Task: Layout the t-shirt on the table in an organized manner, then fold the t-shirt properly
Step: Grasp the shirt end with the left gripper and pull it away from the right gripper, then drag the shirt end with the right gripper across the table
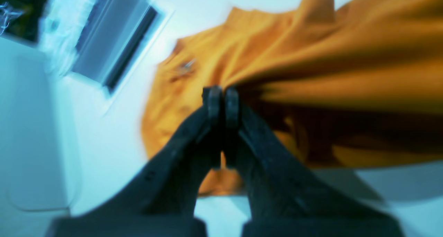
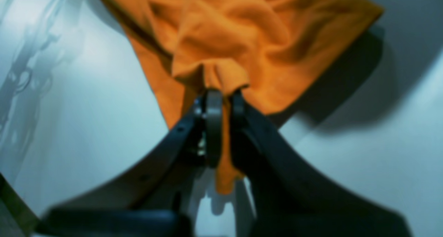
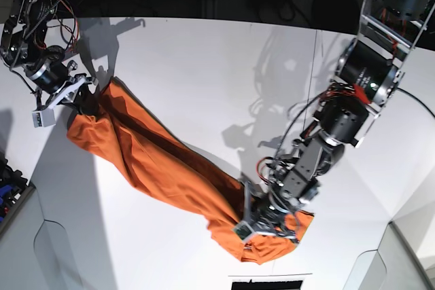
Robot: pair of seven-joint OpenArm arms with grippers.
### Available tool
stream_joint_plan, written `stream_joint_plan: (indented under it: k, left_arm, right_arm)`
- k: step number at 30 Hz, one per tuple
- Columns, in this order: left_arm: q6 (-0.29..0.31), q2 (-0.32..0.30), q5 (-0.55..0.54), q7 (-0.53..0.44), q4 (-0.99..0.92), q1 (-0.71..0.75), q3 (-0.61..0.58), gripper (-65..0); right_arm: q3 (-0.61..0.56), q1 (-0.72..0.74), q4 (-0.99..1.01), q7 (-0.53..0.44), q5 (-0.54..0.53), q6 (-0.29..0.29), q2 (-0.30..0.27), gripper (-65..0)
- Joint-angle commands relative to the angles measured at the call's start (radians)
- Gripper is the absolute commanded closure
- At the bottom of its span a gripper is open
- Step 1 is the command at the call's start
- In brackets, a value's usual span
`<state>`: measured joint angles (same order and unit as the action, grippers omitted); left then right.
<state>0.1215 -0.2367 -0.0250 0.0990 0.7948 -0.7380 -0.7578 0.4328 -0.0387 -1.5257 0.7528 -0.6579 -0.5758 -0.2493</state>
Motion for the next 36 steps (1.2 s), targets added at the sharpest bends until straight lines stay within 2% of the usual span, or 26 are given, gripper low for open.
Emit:
stream_joint_plan:
  k: [1,3,5,8,11,13,18,22,25,26,29,31,36]
  left_arm:
    - [-0.007,-0.028,-0.016,0.008,0.056,-0.037,0.013,0.0]
    - [0.022,-0.085,-0.072,0.073,0.139,-0.037,0.018,0.0]
    - [0.079,-0.147,-0.138,0.132,0.225,-0.028,0.018,0.0]
    - [0.146,-0.253,-0.198,0.18,0.385,0.023,0.018,0.0]
    - [0.137,-0.372,-0.222,0.194,0.566,0.105,0.018,0.0]
    - [0.095,-0.445,-0.219,0.196,0.672,0.164,0.022,0.0]
    - [0.072,-0.559,-0.203,0.199,0.833,0.304,0.121,0.0]
    - [0.073,-0.599,-0.206,0.202,0.882,0.396,0.259,0.0]
    - [0.074,-0.6,-0.257,0.239,0.883,0.432,0.365,0.0]
    - [0.077,-0.6,-0.284,0.251,0.883,0.442,0.395,0.0]
    - [0.151,-0.6,-0.331,0.262,0.883,0.465,0.459,0.0]
    - [0.163,-0.6,-0.343,0.266,0.883,0.475,0.474,0.0]
    - [0.152,-0.6,-0.357,0.294,0.883,0.476,0.474,0.0]
  right_arm:
    - [0.005,0.014,-0.017,-0.027,-0.021,-0.005,-0.014,0.0]
    - [0.005,0.014,-0.017,-0.03,-0.022,-0.005,-0.014,0.0]
    - [0.005,0.014,-0.017,-0.031,-0.022,-0.005,-0.014,0.0]
    - [0.005,0.013,-0.017,-0.029,-0.023,-0.005,-0.014,0.0]
    - [0.005,0.013,-0.017,-0.016,-0.023,-0.005,-0.014,0.0]
    - [0.005,0.013,-0.017,-0.005,-0.023,-0.007,-0.014,0.0]
    - [0.005,0.013,-0.017,0.026,-0.044,-0.015,-0.014,0.0]
    - [0.005,0.013,-0.018,0.087,-0.148,-0.016,-0.014,0.0]
    - [0.005,0.013,-0.032,0.115,-0.189,-0.024,-0.014,0.0]
    - [0.005,0.013,-0.041,0.121,-0.195,-0.024,-0.014,-1.2]
    - [0.005,0.013,-0.079,0.124,-0.198,-0.024,-0.014,-13.2]
    - [0.005,0.013,-0.116,0.124,-0.199,-0.024,-0.014,-17.2]
    - [0.0,0.013,-0.206,0.131,-0.198,-0.023,-0.014,-18.3]
